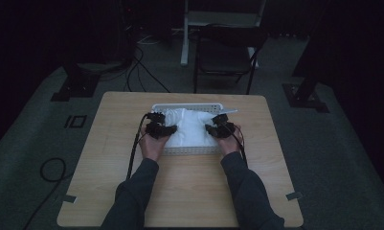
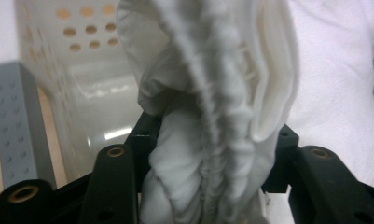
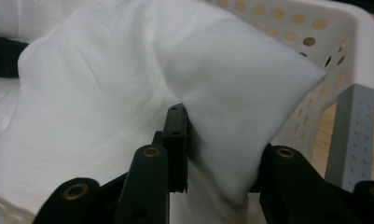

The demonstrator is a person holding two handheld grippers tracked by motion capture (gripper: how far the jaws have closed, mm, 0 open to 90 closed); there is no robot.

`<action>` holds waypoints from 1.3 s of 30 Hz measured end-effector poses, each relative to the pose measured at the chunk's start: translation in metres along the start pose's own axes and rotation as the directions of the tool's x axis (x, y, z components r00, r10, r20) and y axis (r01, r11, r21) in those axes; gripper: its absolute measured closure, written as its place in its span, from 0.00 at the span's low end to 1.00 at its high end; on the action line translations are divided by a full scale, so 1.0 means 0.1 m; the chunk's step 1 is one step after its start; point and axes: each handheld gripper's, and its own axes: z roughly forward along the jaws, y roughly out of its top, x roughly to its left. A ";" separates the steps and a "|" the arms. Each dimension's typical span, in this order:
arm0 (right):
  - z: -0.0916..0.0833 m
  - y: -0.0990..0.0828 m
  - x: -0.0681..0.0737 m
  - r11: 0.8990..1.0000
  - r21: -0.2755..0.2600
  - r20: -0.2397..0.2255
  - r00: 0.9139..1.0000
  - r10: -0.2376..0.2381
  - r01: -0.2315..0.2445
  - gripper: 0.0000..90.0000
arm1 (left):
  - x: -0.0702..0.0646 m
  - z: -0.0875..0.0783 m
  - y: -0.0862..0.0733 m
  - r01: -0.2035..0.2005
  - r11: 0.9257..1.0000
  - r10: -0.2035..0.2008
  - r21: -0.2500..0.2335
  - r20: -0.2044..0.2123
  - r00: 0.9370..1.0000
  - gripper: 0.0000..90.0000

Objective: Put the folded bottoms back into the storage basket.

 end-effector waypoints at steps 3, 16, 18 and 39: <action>0.01 0.00 0.00 1.000 0.009 -0.003 1.000 -0.001 0.001 0.78 | 0.04 -0.02 -0.02 0.022 1.000 -0.022 -0.008 0.015 1.000 0.51; -0.08 0.04 -0.05 1.000 0.007 0.063 0.998 0.003 -0.003 0.50 | 0.17 -0.31 -0.02 0.029 0.995 -0.029 -0.091 -0.005 1.000 0.38; -0.13 0.05 -0.06 1.000 -0.012 0.069 0.998 0.009 -0.009 0.49 | 0.19 -0.35 -0.01 0.028 0.994 -0.028 -0.109 -0.004 1.000 0.40; -0.69 -0.30 -0.28 0.992 -0.125 0.077 0.996 0.040 -0.030 0.57 | 0.45 -0.79 -0.37 -0.007 0.971 -0.003 -0.238 -0.042 0.999 0.44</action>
